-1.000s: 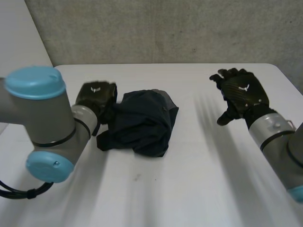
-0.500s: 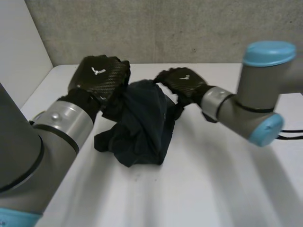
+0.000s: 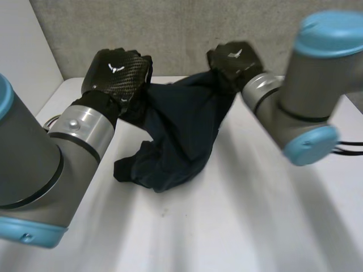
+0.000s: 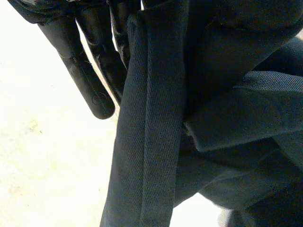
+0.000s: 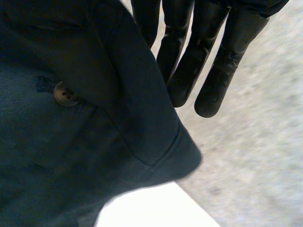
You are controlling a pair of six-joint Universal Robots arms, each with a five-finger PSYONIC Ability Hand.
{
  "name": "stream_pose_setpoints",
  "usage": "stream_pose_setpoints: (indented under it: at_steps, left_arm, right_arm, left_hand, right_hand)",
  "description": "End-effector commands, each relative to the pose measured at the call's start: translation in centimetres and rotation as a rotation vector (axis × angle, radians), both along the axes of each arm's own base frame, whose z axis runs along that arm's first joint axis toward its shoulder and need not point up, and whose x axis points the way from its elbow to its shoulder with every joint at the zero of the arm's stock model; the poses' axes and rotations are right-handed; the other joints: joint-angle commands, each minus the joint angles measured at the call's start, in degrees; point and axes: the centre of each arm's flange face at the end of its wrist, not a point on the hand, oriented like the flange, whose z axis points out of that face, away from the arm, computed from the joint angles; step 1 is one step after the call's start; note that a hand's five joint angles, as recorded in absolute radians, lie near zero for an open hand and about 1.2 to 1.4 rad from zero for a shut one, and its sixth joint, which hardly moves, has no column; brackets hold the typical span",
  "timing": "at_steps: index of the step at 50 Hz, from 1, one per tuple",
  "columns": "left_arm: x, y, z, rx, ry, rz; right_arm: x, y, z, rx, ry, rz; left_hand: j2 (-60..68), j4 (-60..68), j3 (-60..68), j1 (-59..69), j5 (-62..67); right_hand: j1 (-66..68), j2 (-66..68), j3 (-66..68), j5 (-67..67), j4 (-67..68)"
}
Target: Fold the shorts.
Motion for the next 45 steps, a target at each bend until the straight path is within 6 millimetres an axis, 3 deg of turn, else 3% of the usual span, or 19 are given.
stream_pose_setpoints:
  at_steps: [1,5,12,15,16,19,20,23,30,35,38,42,45]
  left_arm:
    - [-0.8,-1.1,-0.2,-0.063,0.047,-0.002]
    - [-1.1,-0.6,-0.8,-0.051,0.04,-0.018]
    - [-1.8,1.5,-4.0,0.042,-0.038,-0.068]
    - [-1.5,3.1,-5.7,0.121,-0.129,-0.089]
    - [-1.1,3.8,-6.6,0.163,-0.195,-0.096]
    - [-0.4,4.8,-7.5,0.217,-0.299,-0.106]
    - [-0.1,5.6,-7.8,0.238,-0.358,-0.118]
    - [0.0,6.7,-7.5,0.245,-0.405,-0.137]
    - [0.6,7.7,-2.8,0.144,-0.33,-0.136]
    - [1.5,6.7,-1.0,0.114,-0.281,-0.085]
    - [2.0,5.8,-1.1,0.14,-0.251,-0.055]
    - [2.6,4.5,-2.1,0.239,-0.203,-0.02]
    - [2.9,3.2,-4.1,0.352,-0.201,0.012]
  right_arm:
    - [-3.8,3.2,3.3,-0.062,0.008,-0.034]
    - [-5.7,6.3,1.2,-0.004,0.158,-0.039]
    - [-8.0,10.3,-3.7,0.124,0.442,0.005]
    - [-9.1,11.4,-5.7,0.205,0.535,0.017]
    - [-9.3,11.5,-6.0,0.225,0.54,0.015]
    - [-9.5,11.1,-5.9,0.229,0.52,0.004]
    - [-9.6,10.4,-5.5,0.212,0.49,-0.022]
    - [-9.9,8.9,-4.0,0.157,0.407,-0.077]
    - [-9.8,7.1,0.2,0.098,0.189,-0.131]
    - [-9.9,7.2,1.7,0.13,0.186,-0.123]
    - [-9.9,7.3,2.1,0.173,0.205,-0.112]
    - [-10.2,5.9,0.7,0.276,0.254,-0.109]
    - [-10.0,5.2,-0.1,0.297,0.294,-0.081]
  left_hand:
    - [12.11,11.32,12.01,17.66,13.91]
    - [11.29,10.5,11.19,16.85,13.09]
    - [7.27,6.48,7.17,12.83,9.07]
    - [-5.49,-6.28,-5.59,0.07,-3.69]
    - [-20.18,-20.98,-20.29,-14.63,-18.39]
    - [-40.79,-41.59,-40.89,-35.24,-38.99]
    - [-49.18,-49.98,-49.28,-43.63,-47.38]
    - [-54.97,-55.76,-55.07,-49.41,-53.17]
    - [-57.0,-57.8,-57.11,-51.45,-55.2]
    - [-56.83,-57.63,-56.94,-51.28,-55.04]
    - [-56.33,-57.13,-56.44,-50.78,-54.53]
    - [-55.66,-56.45,-55.76,-50.1,-53.86]
    - [-55.66,-56.45,-55.76,-50.1,-53.86]
  right_hand:
    - [23.55,13.04,12.55,15.61,11.96]
    - [23.55,13.04,12.55,15.61,11.96]
    - [23.55,13.04,12.55,15.61,11.96]
    - [17.6,7.1,6.6,9.67,6.02]
    - [8.89,-1.61,-2.11,0.96,-2.69]
    - [-4.26,-14.76,-15.26,-12.19,-15.84]
    - [-19.3,-29.81,-30.3,-27.24,-30.89]
    - [-33.72,-44.22,-44.72,-41.65,-45.3]
    - [-37.12,-47.62,-48.12,-45.05,-48.7]
    - [-37.95,-48.46,-48.95,-45.89,-49.54]
    - [-40.14,-50.64,-51.14,-48.07,-51.73]
    - [-39.81,-50.32,-50.81,-47.75,-51.4]
    - [-39.31,-49.81,-50.31,-47.24,-50.89]
